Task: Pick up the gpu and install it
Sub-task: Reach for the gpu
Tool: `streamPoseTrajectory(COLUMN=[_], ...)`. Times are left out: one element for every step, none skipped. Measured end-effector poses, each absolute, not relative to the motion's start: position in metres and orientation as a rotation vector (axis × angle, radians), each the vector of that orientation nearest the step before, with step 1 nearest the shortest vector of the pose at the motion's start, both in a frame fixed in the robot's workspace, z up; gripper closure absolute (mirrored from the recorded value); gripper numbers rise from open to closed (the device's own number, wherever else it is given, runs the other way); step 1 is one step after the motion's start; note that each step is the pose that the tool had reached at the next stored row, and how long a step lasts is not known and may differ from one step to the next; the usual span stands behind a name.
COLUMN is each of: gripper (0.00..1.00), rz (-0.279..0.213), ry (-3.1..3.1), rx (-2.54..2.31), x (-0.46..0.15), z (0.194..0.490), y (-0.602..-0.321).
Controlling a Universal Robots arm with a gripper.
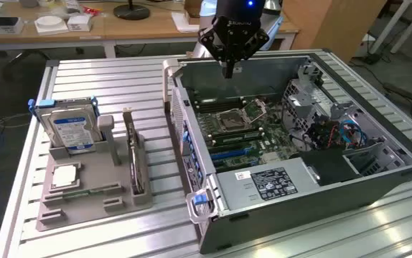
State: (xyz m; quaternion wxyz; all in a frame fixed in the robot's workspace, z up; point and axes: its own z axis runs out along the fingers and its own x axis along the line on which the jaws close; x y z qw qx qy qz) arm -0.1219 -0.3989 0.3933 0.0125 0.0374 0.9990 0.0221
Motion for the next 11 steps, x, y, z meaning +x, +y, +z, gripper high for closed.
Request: streamPoseTrajectory(gripper=[0.90, 0.90, 0.90, 0.90, 0.90, 0.90, 0.90, 0.90, 0.90, 0.90, 0.90], rz=[0.069, 0.069, 0.069, 0.069, 0.069, 0.069, 0.069, 0.069, 0.069, 0.069, 0.069], ry=[3.114, 3.114, 3.114, 3.114, 3.114, 3.114, 3.114, 3.114, 3.114, 3.114, 3.114], rx=[0.117, 0.117, 0.117, 0.117, 0.117, 0.117, 0.117, 0.117, 0.117, 0.117, 0.117], x=[-0.1219, -0.1219, -0.1219, -0.1219, -0.1219, -0.1219, -0.1219, -0.1219, -0.1219, -0.1219, -0.1219], z=[0.3933, 0.3933, 0.3933, 0.3933, 0.3933, 0.3933, 0.3933, 0.3933, 0.3933, 0.3933, 0.3933], y=[-0.3989, -0.3989, -0.3988, -0.3988, -0.3988, -0.3989, -0.3989, -0.3989, -0.3989, -0.3989, -0.3989])
